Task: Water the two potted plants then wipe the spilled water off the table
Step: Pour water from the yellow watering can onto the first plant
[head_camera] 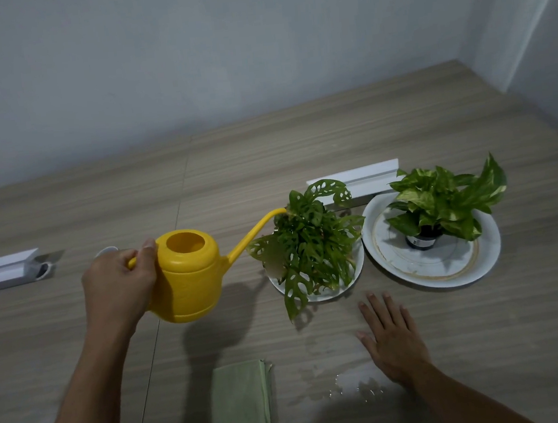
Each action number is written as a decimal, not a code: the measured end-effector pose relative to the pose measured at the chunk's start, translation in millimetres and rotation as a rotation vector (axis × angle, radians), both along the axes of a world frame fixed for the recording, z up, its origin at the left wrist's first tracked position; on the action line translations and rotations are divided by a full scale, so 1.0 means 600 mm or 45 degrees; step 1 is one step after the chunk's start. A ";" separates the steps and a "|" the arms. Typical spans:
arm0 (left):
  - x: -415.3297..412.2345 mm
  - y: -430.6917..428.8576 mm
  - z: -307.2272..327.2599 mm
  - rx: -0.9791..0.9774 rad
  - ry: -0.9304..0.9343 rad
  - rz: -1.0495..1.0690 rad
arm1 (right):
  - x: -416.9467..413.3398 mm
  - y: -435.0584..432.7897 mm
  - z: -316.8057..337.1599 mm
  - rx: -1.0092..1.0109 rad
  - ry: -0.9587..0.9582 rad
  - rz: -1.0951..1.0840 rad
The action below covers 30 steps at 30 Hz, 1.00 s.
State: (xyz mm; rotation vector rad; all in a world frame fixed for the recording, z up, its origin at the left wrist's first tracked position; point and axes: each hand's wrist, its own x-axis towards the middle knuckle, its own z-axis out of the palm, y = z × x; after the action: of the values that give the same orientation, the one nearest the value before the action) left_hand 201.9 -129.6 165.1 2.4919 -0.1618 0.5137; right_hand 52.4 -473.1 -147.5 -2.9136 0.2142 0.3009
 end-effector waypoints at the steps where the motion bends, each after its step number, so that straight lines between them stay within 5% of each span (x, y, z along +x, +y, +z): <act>1: -0.002 0.001 0.001 -0.003 0.011 -0.003 | -0.001 0.000 0.001 -0.001 -0.001 0.001; 30: -0.018 -0.019 0.025 0.126 0.068 0.009 | -0.001 0.000 0.006 0.034 0.005 -0.004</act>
State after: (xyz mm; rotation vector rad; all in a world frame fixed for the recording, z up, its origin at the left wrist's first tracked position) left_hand 191.4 -140.8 180.4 2.6007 -0.1610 0.4519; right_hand 51.8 -472.9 -143.6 -2.8863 0.2136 0.3063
